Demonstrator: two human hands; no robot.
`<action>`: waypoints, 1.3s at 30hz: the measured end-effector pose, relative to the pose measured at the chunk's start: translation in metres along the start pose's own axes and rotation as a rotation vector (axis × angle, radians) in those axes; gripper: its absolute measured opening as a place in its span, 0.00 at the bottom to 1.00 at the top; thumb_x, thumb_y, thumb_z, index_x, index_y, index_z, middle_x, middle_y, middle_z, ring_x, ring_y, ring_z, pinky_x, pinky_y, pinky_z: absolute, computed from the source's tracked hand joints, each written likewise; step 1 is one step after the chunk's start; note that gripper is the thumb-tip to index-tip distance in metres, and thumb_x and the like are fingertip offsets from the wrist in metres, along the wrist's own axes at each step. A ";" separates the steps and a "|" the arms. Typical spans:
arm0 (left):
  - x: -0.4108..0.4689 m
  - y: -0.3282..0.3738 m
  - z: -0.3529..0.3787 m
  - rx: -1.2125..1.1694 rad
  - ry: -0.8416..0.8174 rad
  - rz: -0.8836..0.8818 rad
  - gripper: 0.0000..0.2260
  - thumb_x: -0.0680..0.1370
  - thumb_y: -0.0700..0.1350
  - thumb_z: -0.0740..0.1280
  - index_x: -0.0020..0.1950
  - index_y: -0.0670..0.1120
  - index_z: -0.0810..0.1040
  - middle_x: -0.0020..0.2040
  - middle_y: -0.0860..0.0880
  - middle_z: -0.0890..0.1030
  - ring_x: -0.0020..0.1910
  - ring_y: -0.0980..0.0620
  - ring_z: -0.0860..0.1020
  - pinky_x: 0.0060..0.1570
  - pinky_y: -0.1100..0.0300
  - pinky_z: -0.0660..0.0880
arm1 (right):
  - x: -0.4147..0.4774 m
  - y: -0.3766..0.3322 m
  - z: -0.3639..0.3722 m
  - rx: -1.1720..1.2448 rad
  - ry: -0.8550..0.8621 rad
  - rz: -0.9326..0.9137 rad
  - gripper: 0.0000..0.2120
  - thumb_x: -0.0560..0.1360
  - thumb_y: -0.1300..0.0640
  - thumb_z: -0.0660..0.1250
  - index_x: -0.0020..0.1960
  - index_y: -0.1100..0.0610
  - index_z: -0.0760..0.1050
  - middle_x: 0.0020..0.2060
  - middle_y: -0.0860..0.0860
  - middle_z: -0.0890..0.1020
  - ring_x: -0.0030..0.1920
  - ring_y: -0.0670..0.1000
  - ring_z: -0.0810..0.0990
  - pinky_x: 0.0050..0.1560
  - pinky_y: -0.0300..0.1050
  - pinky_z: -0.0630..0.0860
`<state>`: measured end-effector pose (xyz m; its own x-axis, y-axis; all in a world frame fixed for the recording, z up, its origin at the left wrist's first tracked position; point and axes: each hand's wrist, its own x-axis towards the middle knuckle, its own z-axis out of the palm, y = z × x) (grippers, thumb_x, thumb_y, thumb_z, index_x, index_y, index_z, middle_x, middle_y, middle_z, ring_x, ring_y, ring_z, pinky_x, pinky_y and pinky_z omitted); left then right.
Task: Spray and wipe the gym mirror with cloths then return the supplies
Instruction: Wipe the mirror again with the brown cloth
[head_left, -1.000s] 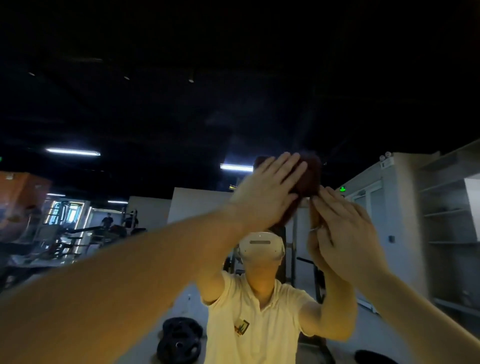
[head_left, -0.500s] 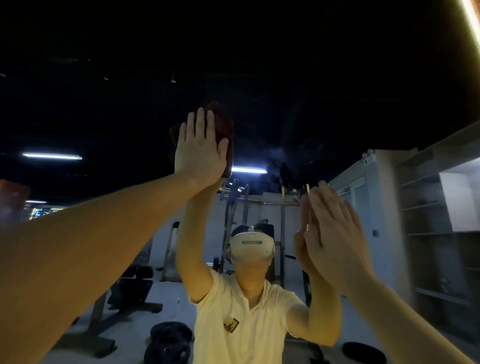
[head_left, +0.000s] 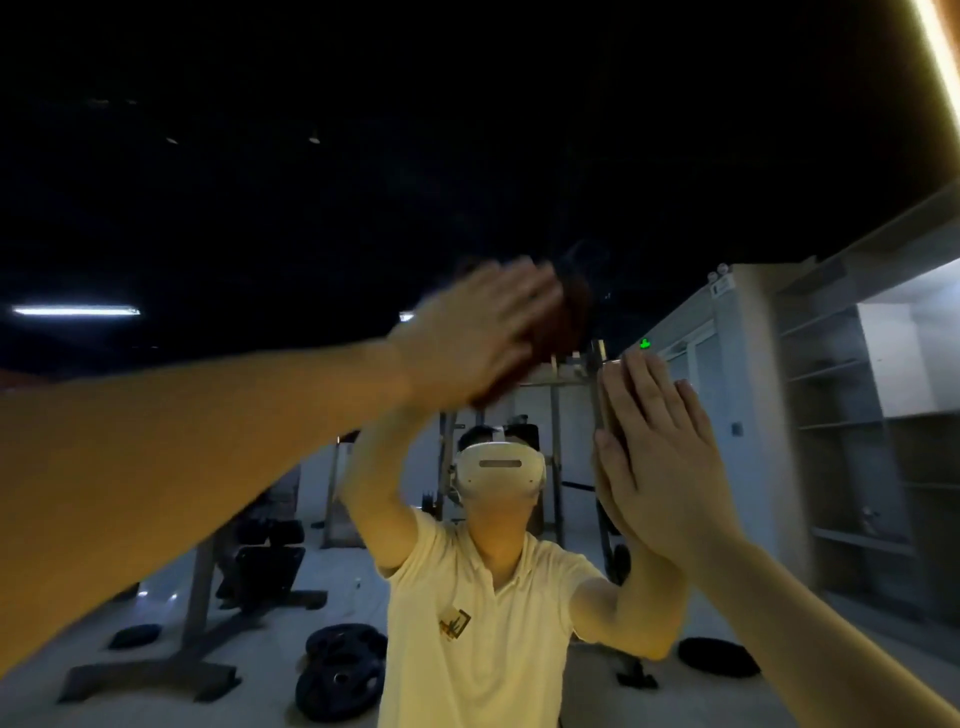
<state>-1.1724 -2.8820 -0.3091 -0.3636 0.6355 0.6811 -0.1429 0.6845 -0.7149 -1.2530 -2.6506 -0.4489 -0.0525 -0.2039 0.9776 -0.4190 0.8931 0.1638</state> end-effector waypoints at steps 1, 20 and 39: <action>0.018 -0.013 -0.005 -0.030 0.029 -0.153 0.29 0.87 0.57 0.47 0.85 0.49 0.45 0.86 0.44 0.48 0.84 0.45 0.46 0.82 0.48 0.43 | 0.000 0.002 0.000 -0.006 -0.002 -0.010 0.30 0.85 0.44 0.42 0.84 0.56 0.52 0.84 0.55 0.53 0.84 0.54 0.46 0.81 0.61 0.54; 0.012 0.004 -0.006 -0.078 0.102 -0.499 0.28 0.86 0.54 0.45 0.85 0.45 0.48 0.85 0.43 0.50 0.85 0.45 0.47 0.83 0.46 0.47 | -0.007 0.001 -0.002 0.079 0.033 0.023 0.30 0.82 0.49 0.48 0.82 0.57 0.59 0.82 0.54 0.59 0.83 0.54 0.54 0.79 0.59 0.53; -0.134 -0.013 0.021 -0.155 0.099 -0.720 0.29 0.87 0.55 0.48 0.85 0.43 0.49 0.85 0.40 0.52 0.84 0.42 0.50 0.82 0.42 0.51 | -0.022 -0.046 -0.006 0.114 -0.083 0.240 0.35 0.78 0.44 0.41 0.82 0.55 0.43 0.84 0.54 0.48 0.83 0.54 0.44 0.82 0.56 0.44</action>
<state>-1.1411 -2.9837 -0.3947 -0.1436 0.0344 0.9890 -0.1806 0.9817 -0.0604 -1.2269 -2.6852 -0.4767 -0.2349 -0.0281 0.9716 -0.4845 0.8699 -0.0920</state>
